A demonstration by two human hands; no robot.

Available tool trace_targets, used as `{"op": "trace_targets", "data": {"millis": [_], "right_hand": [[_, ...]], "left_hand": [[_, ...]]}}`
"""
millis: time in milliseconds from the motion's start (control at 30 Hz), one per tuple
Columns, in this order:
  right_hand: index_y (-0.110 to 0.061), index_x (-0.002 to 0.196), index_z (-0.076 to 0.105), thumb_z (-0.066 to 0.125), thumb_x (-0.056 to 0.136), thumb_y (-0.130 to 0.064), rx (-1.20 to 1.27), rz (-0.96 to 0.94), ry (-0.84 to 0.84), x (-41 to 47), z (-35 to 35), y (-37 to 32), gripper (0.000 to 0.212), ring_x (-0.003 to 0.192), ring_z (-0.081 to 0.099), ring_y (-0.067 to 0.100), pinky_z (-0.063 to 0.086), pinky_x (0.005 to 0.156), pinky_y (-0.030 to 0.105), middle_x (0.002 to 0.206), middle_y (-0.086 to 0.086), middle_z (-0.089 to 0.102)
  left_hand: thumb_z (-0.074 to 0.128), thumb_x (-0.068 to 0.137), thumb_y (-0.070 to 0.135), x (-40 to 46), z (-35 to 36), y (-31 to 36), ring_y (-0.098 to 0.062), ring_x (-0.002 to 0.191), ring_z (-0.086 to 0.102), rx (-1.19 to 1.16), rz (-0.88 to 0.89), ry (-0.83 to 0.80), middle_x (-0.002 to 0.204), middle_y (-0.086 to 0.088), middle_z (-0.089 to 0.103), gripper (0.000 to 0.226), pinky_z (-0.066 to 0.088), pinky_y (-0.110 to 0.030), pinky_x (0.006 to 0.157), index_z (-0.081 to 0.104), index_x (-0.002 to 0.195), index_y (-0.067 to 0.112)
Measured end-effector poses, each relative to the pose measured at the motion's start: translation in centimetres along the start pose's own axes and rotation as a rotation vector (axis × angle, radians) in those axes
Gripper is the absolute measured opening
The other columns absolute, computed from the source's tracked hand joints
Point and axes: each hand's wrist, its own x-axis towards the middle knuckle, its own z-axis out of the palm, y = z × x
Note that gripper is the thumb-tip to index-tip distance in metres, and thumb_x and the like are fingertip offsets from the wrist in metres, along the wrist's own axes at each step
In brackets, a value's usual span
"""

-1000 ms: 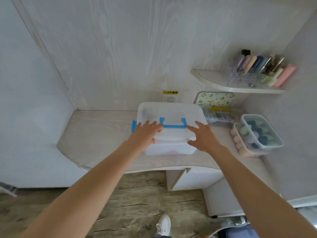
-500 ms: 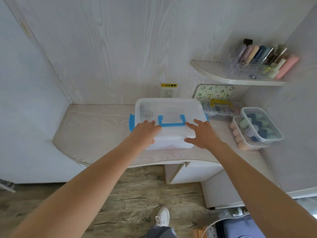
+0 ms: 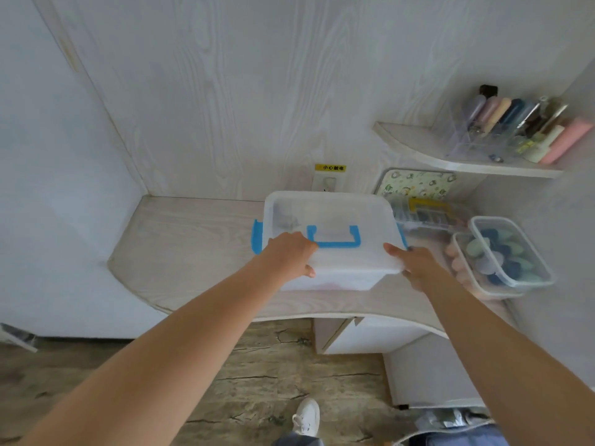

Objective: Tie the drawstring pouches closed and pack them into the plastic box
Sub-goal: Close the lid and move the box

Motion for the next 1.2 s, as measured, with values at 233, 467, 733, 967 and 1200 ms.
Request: {"op": "trace_targets", "data": {"millis": [233, 467, 733, 967, 1200], "right_hand": [[-0.007, 0.118, 0.053, 0.071, 0.078, -0.005, -0.006, -0.277, 0.19, -0.2, 1.1, 0.8, 0.044, 0.103, 0.056, 0.027, 0.047, 0.096, 0.045, 0.111, 0.004, 0.056], [-0.01, 0.127, 0.051, 0.073, 0.079, -0.023, -0.546, -0.364, 0.274, -0.5, 0.9, -0.3, 0.054, 0.114, 0.052, 0.025, 0.043, 0.093, 0.037, 0.127, 0.009, 0.056], [-0.025, 0.149, 0.015, 0.06, 0.087, -0.039, -1.021, -0.745, -0.183, -2.7, 6.9, -2.5, 0.078, 0.145, 0.003, 0.021, 0.01, 0.117, 0.039, 0.158, -0.002, 0.007], [-0.042, 0.147, 0.006, 0.061, 0.078, -0.059, -1.183, -0.524, -0.324, -2.0, 8.8, -2.7, 0.089, 0.144, -0.01, 0.034, 0.001, 0.112, 0.059, 0.158, -0.004, -0.006], [-0.044, 0.146, 0.008, 0.062, 0.078, -0.058, -1.223, -0.533, -0.301, -2.0, 9.0, -2.7, 0.088, 0.144, -0.007, 0.033, 0.002, 0.112, 0.058, 0.158, -0.003, -0.003]], "left_hand": [[0.064, 0.086, 0.036, 0.2, 0.0, 0.1, -0.028, 0.103, 0.055, 0.003, -0.003, -0.008, 0.112, -0.011, 0.054, 0.049, 0.045, -0.041, 0.092, 0.05, 0.124, 0.01], [0.056, 0.084, 0.056, -0.3, 0.1, -0.8, -0.021, 0.108, 0.057, 0.009, -0.034, 0.153, 0.119, -0.001, 0.062, 0.054, 0.039, -0.028, 0.081, 0.055, 0.126, 0.022], [0.076, 0.072, 0.038, 0.9, 1.1, -5.0, -0.032, 0.131, 0.034, -0.759, -0.555, 0.528, 0.142, -0.015, 0.034, 0.088, 0.035, -0.039, 0.104, 0.029, 0.142, 0.011], [0.077, 0.072, 0.041, 1.7, 1.2, -5.8, -0.029, 0.108, 0.058, -0.92, -0.662, 0.204, 0.121, -0.014, 0.06, 0.063, 0.049, -0.035, 0.086, 0.054, 0.118, 0.005], [0.067, 0.082, 0.041, 1.3, 0.5, -3.6, -0.031, 0.109, 0.054, -0.573, -0.684, 0.271, 0.126, -0.014, 0.043, 0.062, 0.043, -0.035, 0.083, 0.043, 0.127, 0.007]]}}
